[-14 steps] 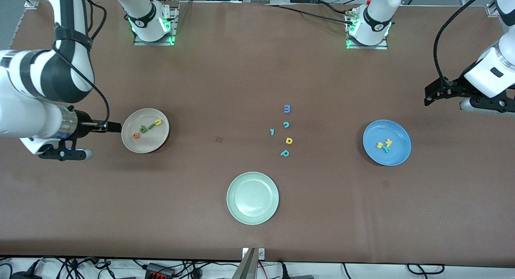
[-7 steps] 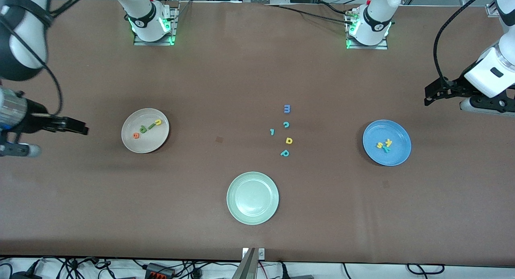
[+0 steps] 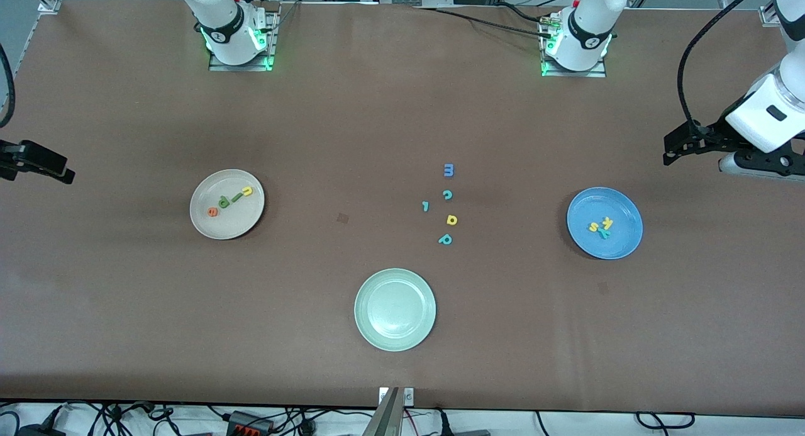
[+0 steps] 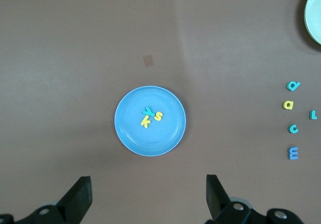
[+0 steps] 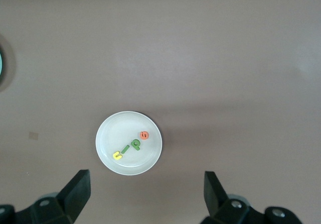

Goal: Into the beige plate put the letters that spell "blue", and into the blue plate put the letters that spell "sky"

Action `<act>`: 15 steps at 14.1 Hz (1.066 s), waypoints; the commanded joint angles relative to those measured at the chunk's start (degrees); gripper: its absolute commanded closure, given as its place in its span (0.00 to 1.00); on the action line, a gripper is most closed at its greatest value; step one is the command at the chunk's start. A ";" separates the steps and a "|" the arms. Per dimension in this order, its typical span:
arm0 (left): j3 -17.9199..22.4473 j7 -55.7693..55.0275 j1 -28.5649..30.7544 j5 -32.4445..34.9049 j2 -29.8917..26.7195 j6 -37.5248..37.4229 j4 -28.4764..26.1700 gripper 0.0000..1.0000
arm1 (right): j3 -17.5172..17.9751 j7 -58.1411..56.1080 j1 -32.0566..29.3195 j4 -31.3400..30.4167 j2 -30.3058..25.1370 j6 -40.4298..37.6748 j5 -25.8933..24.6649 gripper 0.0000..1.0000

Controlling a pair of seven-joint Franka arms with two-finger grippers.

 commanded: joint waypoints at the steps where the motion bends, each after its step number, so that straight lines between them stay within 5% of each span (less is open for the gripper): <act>1: -0.02 -0.39 -0.17 -0.12 0.79 -0.82 1.77 0.00 | 1.86 -0.01 -1.74 -2.40 -1.86 0.11 0.01 0.00; 5: -0.02 -0.39 -0.17 -0.12 0.79 -0.82 1.77 0.00 | 2.38 -0.09 -3.49 -1.87 -1.86 -0.33 2.37 0.00; 6: -0.02 -0.39 -0.17 -0.12 0.79 -0.82 1.77 0.00 | 4.74 -0.27 -4.98 -1.96 -2.21 -0.42 2.64 0.00; 11: -0.02 -0.39 -0.17 -0.12 0.79 -0.91 1.77 0.00 | 7.14 0.26 -6.40 -3.19 -3.44 -0.50 -0.33 0.00; 15: -0.02 -0.39 -0.17 -0.12 0.79 -1.00 1.77 0.00 | 7.22 0.44 -6.22 -12.83 -9.05 2.81 -0.60 0.00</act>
